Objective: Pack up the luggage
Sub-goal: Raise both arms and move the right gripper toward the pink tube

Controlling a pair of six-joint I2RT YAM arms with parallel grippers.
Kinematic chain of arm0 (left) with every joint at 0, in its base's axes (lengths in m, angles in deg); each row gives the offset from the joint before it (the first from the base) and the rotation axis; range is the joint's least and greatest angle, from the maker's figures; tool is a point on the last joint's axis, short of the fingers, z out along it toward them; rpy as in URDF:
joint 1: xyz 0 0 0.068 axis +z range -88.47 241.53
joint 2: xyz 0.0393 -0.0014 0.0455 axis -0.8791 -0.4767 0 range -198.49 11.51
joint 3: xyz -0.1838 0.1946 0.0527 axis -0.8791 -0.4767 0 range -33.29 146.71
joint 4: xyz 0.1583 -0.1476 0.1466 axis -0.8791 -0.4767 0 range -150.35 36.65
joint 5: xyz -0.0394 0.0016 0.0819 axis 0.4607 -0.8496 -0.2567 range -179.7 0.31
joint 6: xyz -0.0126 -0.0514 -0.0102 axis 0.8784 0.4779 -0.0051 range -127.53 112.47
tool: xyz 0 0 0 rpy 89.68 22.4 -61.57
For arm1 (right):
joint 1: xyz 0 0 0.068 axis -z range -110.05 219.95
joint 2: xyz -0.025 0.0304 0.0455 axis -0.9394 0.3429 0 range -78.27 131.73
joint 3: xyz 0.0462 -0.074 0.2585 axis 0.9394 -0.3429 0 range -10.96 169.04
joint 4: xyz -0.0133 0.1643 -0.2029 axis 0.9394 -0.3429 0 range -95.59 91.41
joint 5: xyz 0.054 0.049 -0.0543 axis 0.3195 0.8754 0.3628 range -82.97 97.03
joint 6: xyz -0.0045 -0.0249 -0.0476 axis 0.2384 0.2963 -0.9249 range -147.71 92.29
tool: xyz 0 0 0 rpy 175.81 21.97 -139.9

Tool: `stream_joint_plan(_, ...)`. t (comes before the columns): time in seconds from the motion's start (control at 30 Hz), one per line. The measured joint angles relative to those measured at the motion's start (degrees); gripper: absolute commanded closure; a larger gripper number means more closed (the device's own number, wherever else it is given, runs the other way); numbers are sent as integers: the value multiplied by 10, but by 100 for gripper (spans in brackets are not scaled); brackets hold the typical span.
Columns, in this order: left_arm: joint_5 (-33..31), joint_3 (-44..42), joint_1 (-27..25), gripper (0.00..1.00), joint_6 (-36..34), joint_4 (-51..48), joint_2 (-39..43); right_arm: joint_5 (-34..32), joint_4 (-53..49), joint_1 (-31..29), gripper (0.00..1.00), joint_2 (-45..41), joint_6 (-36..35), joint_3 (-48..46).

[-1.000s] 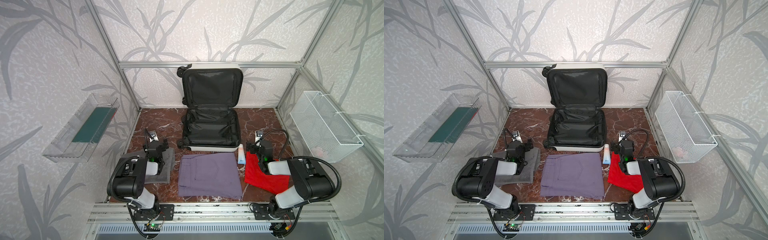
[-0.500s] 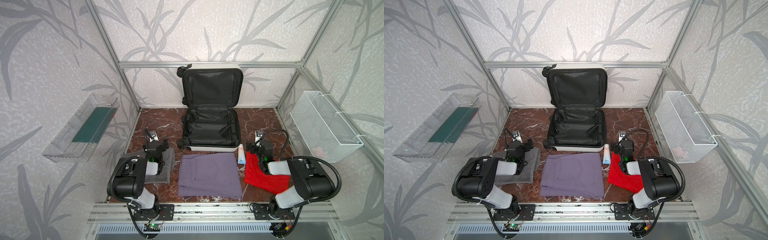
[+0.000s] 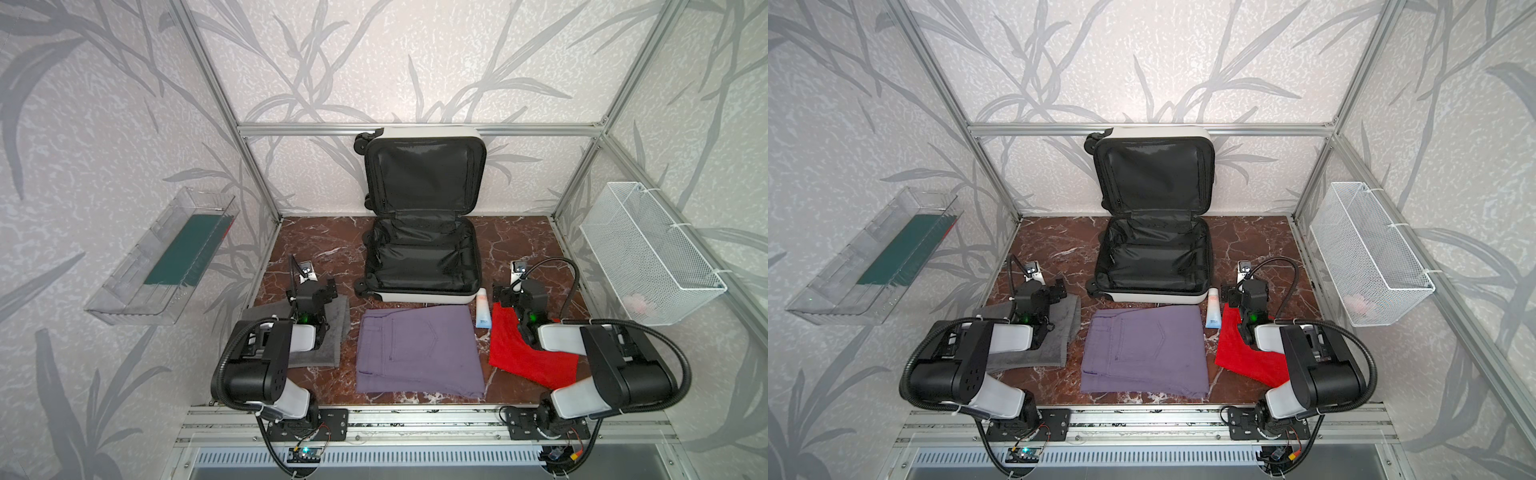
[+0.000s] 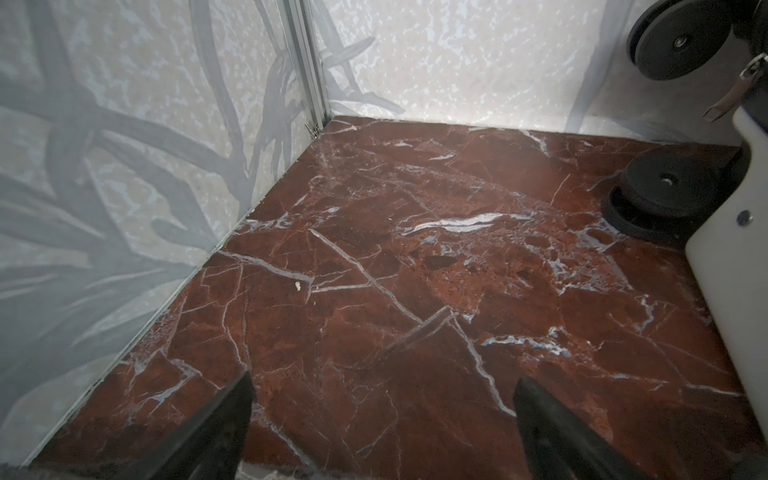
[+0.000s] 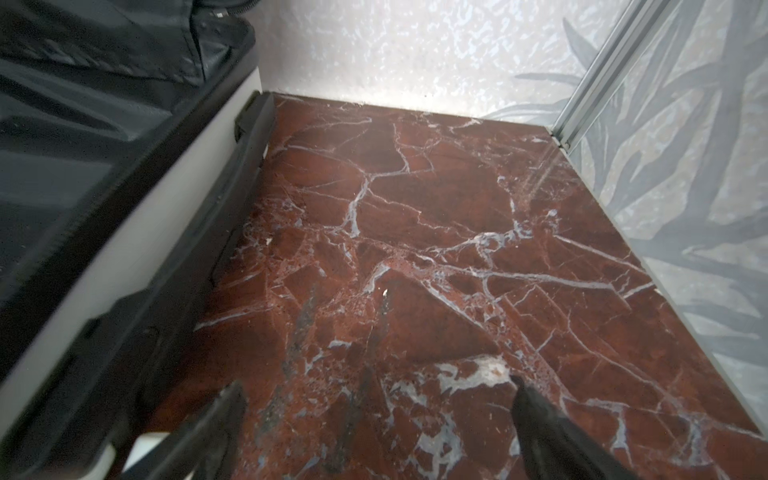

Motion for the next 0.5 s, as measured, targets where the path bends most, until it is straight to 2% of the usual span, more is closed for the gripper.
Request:
stream_joint_plan(0.17, -35, 38, -2, 1, 15, -82, 79, -13, -171, 2, 1, -99, 64, 101)
stream_joint_plan(0.33, -55, 98, -3, 1, 87, -232, 164, 9, -299, 7, 1, -162, 171, 160)
stream_joint_plan(0.5, 10, 181, -4, 2, 175, -404, 243, 81, -404, 9, 0, -207, 233, 169)
